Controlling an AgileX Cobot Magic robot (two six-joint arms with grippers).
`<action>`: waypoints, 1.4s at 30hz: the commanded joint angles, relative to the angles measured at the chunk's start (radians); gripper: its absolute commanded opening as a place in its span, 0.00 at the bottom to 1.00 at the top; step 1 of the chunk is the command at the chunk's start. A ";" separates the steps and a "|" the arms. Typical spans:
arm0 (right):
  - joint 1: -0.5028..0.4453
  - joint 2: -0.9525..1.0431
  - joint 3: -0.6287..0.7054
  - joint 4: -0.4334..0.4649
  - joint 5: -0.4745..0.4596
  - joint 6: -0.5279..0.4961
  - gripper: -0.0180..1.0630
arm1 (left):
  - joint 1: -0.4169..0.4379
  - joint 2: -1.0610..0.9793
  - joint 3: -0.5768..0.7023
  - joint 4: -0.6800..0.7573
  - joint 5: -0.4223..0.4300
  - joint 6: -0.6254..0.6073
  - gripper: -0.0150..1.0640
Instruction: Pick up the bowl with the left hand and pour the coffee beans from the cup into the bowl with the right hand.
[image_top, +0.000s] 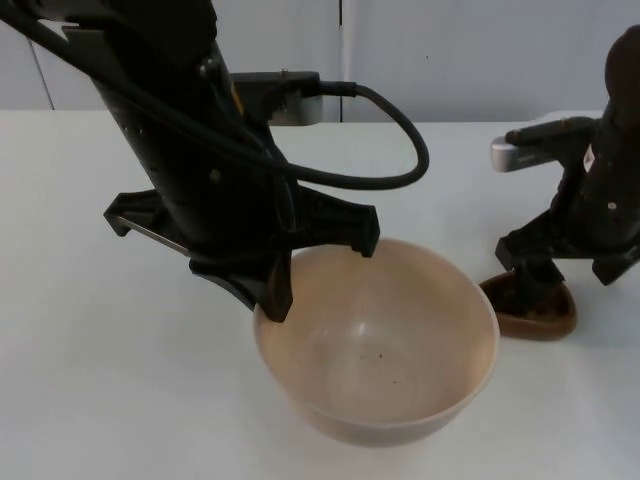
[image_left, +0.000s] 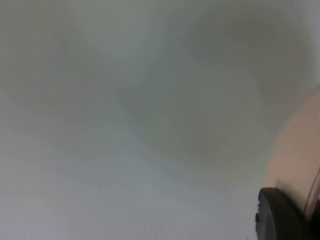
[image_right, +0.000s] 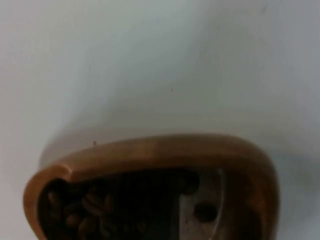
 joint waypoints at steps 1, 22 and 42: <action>-0.003 0.000 0.023 0.004 -0.028 0.008 0.71 | -0.004 -0.007 0.002 -0.006 -0.003 -0.002 0.01; -0.003 0.000 0.065 0.000 -0.097 0.008 0.25 | -0.004 -0.007 0.002 -0.006 -0.005 -0.002 0.01; -0.003 -0.060 0.065 0.000 -0.072 0.008 0.02 | -0.004 -0.007 0.002 -0.006 -0.005 -0.002 0.01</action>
